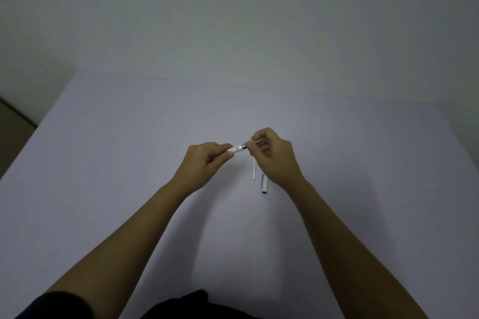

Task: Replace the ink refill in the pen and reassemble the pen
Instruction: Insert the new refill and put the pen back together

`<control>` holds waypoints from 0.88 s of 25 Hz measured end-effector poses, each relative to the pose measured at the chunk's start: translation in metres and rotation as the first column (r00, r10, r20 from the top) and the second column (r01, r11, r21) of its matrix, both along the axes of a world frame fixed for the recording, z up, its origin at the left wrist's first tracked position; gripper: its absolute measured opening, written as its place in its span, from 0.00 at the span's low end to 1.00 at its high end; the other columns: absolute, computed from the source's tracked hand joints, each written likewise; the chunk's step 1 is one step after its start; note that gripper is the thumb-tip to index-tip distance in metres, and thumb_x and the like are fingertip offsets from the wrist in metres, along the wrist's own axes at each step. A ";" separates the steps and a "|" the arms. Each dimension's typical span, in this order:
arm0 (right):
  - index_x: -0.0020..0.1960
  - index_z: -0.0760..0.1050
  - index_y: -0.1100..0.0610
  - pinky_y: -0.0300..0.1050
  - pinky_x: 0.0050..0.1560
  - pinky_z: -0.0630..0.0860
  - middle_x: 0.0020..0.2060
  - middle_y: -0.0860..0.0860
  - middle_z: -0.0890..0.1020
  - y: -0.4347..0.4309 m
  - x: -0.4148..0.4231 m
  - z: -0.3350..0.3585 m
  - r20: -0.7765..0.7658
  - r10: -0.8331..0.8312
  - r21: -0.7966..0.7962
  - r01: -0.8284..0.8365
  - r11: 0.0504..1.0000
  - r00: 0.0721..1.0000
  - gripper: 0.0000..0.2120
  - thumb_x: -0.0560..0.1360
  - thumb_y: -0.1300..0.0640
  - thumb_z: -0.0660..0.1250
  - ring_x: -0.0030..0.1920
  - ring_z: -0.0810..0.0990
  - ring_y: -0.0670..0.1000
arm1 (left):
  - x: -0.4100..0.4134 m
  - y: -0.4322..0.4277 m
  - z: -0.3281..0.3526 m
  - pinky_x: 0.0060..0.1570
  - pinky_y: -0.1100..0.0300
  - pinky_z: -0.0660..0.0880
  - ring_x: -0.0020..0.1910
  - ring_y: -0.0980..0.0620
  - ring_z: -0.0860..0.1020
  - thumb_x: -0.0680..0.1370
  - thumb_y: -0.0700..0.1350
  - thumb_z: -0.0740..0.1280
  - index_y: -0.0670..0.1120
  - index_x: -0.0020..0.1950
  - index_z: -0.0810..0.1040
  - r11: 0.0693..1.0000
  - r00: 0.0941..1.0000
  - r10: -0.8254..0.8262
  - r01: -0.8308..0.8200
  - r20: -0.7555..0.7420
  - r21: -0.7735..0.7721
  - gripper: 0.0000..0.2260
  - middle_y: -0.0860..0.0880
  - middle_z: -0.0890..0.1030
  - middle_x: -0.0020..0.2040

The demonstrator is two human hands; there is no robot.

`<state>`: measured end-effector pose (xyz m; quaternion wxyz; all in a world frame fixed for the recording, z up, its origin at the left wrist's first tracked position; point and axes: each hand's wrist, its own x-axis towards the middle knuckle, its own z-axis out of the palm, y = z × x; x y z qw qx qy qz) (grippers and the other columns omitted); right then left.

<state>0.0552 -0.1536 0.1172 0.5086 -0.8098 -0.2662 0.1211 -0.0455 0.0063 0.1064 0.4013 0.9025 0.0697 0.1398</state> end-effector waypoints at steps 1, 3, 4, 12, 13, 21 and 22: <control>0.47 0.74 0.55 0.39 0.41 0.79 0.37 0.54 0.83 -0.001 0.001 0.001 -0.029 0.041 0.020 -0.040 0.999 0.999 0.02 0.75 0.57 0.66 0.36 0.83 0.47 | 0.000 0.002 0.001 0.35 0.71 0.66 0.31 0.54 0.72 0.77 0.46 0.65 0.50 0.52 0.81 1.000 1.000 0.010 -0.010 0.005 0.005 0.07 0.46 0.78 0.31; 0.47 0.76 0.56 0.38 0.47 0.81 0.39 0.51 0.83 -0.003 0.004 0.005 -0.068 0.108 0.024 -0.107 0.994 0.992 0.02 0.75 0.60 0.65 0.39 0.84 0.43 | -0.002 0.006 0.004 0.35 0.70 0.66 0.32 0.52 0.72 0.77 0.45 0.65 0.50 0.51 0.81 0.999 1.000 0.000 0.000 0.011 0.034 0.06 0.46 0.78 0.31; 0.46 0.77 0.56 0.39 0.48 0.81 0.37 0.50 0.83 -0.004 0.006 0.007 -0.063 0.119 0.000 -0.119 0.993 0.991 0.02 0.75 0.60 0.65 0.38 0.84 0.42 | -0.004 0.007 0.005 0.35 0.70 0.66 0.33 0.52 0.72 0.77 0.45 0.65 0.50 0.52 0.81 0.999 1.000 -0.013 0.012 0.016 0.043 0.07 0.46 0.77 0.31; 0.44 0.77 0.55 0.32 0.38 0.74 0.34 0.48 0.80 0.000 0.004 0.015 0.032 0.084 -0.045 -0.083 0.996 0.996 0.04 0.74 0.54 0.67 0.34 0.78 0.45 | -0.009 0.009 0.008 0.34 0.72 0.66 0.34 0.54 0.72 0.77 0.44 0.64 0.49 0.53 0.81 1.000 0.999 -0.023 0.023 0.031 0.021 0.08 0.48 0.76 0.31; 0.45 0.78 0.56 0.31 0.39 0.74 0.34 0.46 0.81 0.000 0.003 0.015 0.038 0.104 -0.052 -0.102 0.993 0.994 0.04 0.74 0.55 0.68 0.35 0.79 0.43 | -0.009 0.009 0.009 0.34 0.72 0.66 0.34 0.55 0.72 0.77 0.45 0.64 0.49 0.53 0.81 1.000 1.000 -0.015 0.014 0.024 0.025 0.08 0.49 0.75 0.31; 0.44 0.79 0.57 0.37 0.41 0.77 0.35 0.51 0.82 -0.001 0.003 0.016 0.067 0.092 -0.090 -0.086 0.992 0.993 0.09 0.76 0.52 0.65 0.34 0.80 0.44 | -0.010 0.005 0.010 0.35 0.71 0.66 0.31 0.55 0.72 0.77 0.44 0.64 0.49 0.53 0.80 0.999 0.998 -0.019 0.017 0.062 0.034 0.08 0.47 0.78 0.32; 0.47 0.77 0.56 0.33 0.41 0.76 0.35 0.49 0.81 -0.001 0.003 0.018 0.079 0.109 -0.063 -0.104 0.993 0.991 0.06 0.74 0.53 0.67 0.35 0.79 0.42 | -0.009 0.004 0.011 0.35 0.71 0.66 0.31 0.55 0.72 0.77 0.45 0.64 0.49 0.53 0.80 0.999 0.998 -0.015 0.013 0.059 0.037 0.08 0.48 0.78 0.32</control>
